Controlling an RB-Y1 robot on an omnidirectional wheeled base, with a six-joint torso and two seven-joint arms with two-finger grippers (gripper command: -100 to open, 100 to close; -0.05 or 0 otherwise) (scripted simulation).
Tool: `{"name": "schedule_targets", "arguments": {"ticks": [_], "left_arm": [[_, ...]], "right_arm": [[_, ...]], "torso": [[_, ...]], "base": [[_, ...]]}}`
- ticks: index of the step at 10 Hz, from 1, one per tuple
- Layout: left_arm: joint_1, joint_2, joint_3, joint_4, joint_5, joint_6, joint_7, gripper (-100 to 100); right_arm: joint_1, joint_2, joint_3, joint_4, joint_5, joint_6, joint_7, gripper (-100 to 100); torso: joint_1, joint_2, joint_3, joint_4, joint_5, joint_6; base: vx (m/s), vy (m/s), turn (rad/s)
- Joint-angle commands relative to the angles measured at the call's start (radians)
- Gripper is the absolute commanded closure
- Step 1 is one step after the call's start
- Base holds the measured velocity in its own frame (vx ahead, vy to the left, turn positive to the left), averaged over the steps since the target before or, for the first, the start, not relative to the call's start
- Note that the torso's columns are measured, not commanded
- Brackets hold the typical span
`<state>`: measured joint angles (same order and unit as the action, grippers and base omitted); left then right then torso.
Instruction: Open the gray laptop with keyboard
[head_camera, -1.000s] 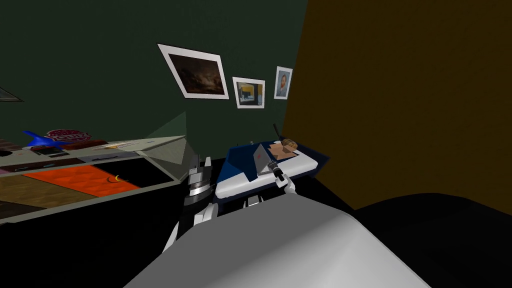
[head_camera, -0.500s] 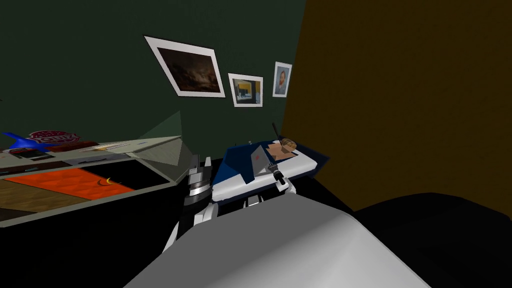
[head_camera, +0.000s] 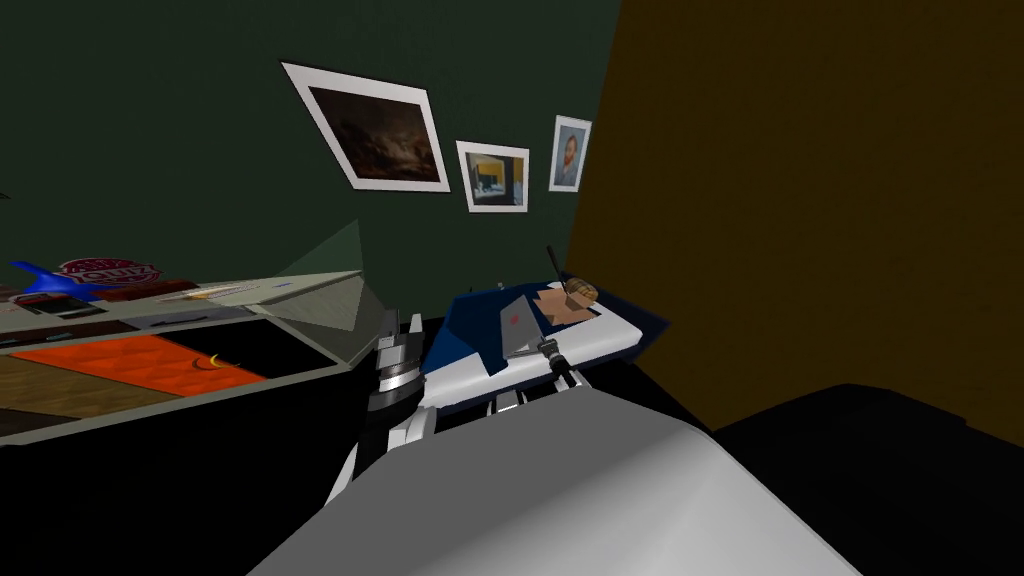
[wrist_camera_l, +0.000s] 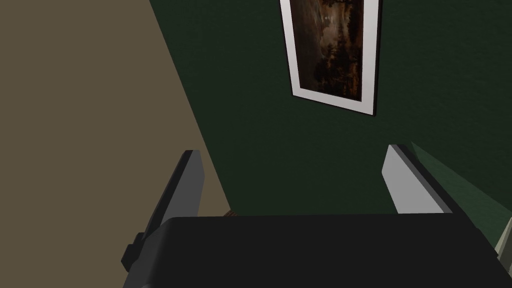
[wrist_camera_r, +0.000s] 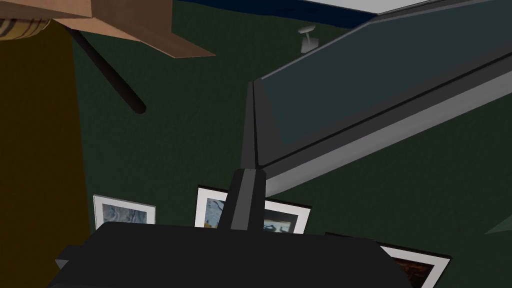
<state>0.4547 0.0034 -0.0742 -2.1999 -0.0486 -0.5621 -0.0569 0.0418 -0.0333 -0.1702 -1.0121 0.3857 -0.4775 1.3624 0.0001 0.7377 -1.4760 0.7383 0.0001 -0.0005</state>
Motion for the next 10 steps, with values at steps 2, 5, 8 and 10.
{"name": "schedule_targets", "arguments": {"ticks": [2, 5, 8, 10], "left_arm": [[0.000, 0.000, 0.000, 0.000, 0.000, 0.000, 0.000, 0], [0.000, 0.000, 0.000, 0.000, 0.000, 0.000, 0.000, 0], [0.000, 0.000, 0.000, 0.000, 0.000, 0.000, 0.000, 0], [0.000, 0.000, 0.000, 0.000, 0.000, 0.000, 0.000, 0]], "right_arm": [[0.041, 0.019, 0.001, 0.052, -0.025, -0.102, -0.016, 100], [0.010, 0.004, 0.003, 0.075, -0.033, -0.070, -0.043, -100], [-0.040, -0.022, 0.014, 0.050, -0.027, 0.004, -0.082, -100], [-0.073, -0.039, 0.020, 0.033, -0.024, 0.054, -0.108, -100]], "torso": [[0.000, 0.000, 0.000, 0.000, 0.000, 0.000], [0.002, 0.005, 0.003, 0.001, 0.001, 0.000], [0.000, 0.000, 0.000, 0.000, 0.000, 0.001], [-0.001, 0.000, 0.000, 0.000, 0.000, 0.001]], "base": [[0.070, -0.058, 0.064], [-0.049, 0.007, 0.007], [-0.082, 0.022, -0.001], [-0.094, 0.008, 0.000]]}}
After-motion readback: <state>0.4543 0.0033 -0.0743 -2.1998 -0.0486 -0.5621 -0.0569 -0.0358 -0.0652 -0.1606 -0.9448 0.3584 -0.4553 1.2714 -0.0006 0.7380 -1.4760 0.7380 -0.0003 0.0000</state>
